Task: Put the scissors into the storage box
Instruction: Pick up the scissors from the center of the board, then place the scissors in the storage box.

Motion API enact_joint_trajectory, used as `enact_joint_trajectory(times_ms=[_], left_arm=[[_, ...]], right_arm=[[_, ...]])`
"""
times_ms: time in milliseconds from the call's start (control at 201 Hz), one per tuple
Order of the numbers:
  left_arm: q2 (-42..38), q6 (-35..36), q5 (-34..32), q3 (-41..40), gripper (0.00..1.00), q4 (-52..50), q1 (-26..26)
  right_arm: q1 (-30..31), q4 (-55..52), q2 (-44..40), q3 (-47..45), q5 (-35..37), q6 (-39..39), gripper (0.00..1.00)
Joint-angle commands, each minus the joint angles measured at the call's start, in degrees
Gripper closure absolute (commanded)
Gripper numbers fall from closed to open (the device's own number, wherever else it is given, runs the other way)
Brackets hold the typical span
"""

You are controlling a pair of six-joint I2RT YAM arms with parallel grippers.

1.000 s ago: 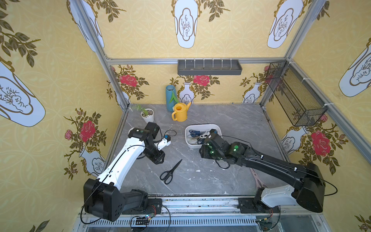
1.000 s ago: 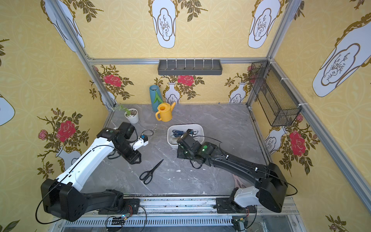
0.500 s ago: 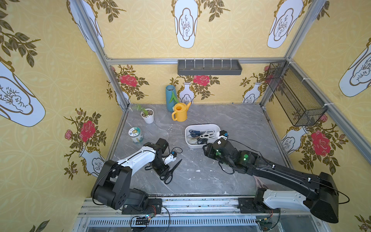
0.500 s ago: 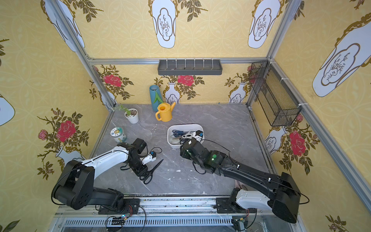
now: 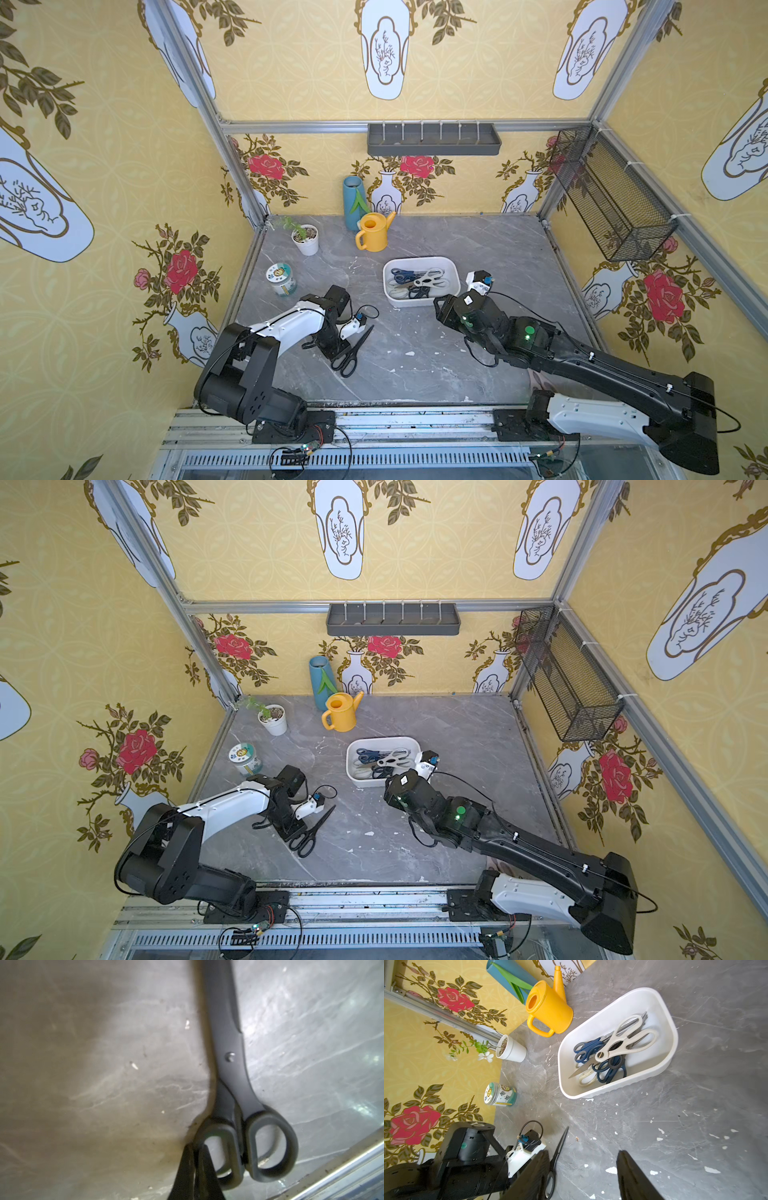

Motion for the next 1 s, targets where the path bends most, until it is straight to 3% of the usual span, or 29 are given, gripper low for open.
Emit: enact_joint_trajectory(times_ms=[0,214,349,533,692,996], left_arm=[[-1.91,1.22,-0.85,1.0,1.0,-1.57,-0.11],[-12.74,7.95,1.54,16.67,1.0,-23.98,-0.11],[-12.13,12.41,-1.73,28.67,1.0,-28.5,-0.11],[4.07,14.7,-4.17,48.06,1.0,-25.32,-2.78],[20.13,18.82,-4.43,63.92,1.0,-22.07,-8.74],[42.9,27.8,-7.16,80.98,1.0,-13.66,-14.44]], right_arm=[[0.06,-2.44,-0.97,0.71,3.96,1.45,0.42],[-0.52,-8.84,-4.13,1.73,10.28,2.47,0.41],[-3.11,-12.89,-7.05,1.04,11.49,3.72,0.4],[-9.55,-17.55,-10.85,-0.03,6.64,4.39,0.4],[-10.36,-19.76,-14.06,-0.03,3.96,4.23,0.4],[-10.07,-24.95,-20.83,-0.25,1.47,7.14,0.4]])
